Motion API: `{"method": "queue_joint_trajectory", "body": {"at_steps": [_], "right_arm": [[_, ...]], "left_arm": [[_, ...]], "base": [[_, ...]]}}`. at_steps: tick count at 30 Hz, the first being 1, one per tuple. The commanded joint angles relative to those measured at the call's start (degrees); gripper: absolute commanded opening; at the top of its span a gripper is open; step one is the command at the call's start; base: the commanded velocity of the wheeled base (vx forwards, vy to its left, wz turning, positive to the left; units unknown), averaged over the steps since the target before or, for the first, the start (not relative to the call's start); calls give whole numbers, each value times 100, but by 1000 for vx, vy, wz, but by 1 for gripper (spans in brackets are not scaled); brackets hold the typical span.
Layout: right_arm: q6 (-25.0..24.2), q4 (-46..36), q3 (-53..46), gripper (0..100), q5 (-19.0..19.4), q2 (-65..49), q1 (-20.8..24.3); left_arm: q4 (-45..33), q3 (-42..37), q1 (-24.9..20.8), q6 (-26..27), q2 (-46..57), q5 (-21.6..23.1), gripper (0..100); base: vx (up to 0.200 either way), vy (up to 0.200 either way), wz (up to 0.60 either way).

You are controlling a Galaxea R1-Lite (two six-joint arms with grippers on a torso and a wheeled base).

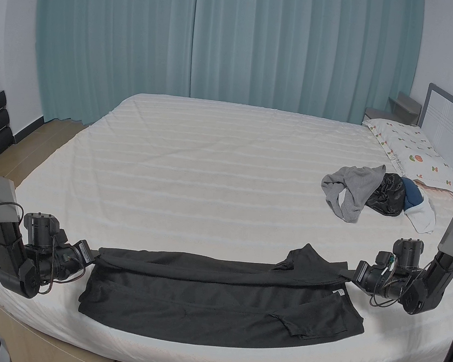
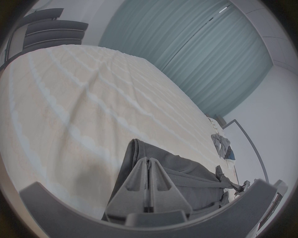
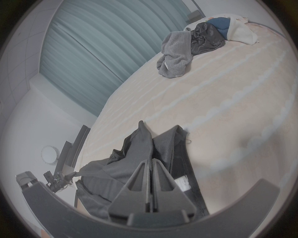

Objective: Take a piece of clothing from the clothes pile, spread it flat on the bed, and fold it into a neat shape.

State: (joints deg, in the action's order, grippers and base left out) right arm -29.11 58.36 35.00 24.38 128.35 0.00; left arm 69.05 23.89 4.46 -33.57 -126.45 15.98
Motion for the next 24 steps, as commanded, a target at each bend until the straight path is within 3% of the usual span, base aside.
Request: {"method": "queue_joint_trajectory", "body": {"at_steps": [1,7,24], "right_arm": [[160,334,-485,0,32,67,-18],[169,791,-898,0,383,155,-70],[433,1231,-1338,0,392,313,-123]], "left_arm": [[250,-403,-7,35,-29,54,0],[285,-535,11,35,-46,133,0],[285,-755,55,334,-239,124,0]], "base": [[0,0,0],[0,0,0],[0,0,0]]}}
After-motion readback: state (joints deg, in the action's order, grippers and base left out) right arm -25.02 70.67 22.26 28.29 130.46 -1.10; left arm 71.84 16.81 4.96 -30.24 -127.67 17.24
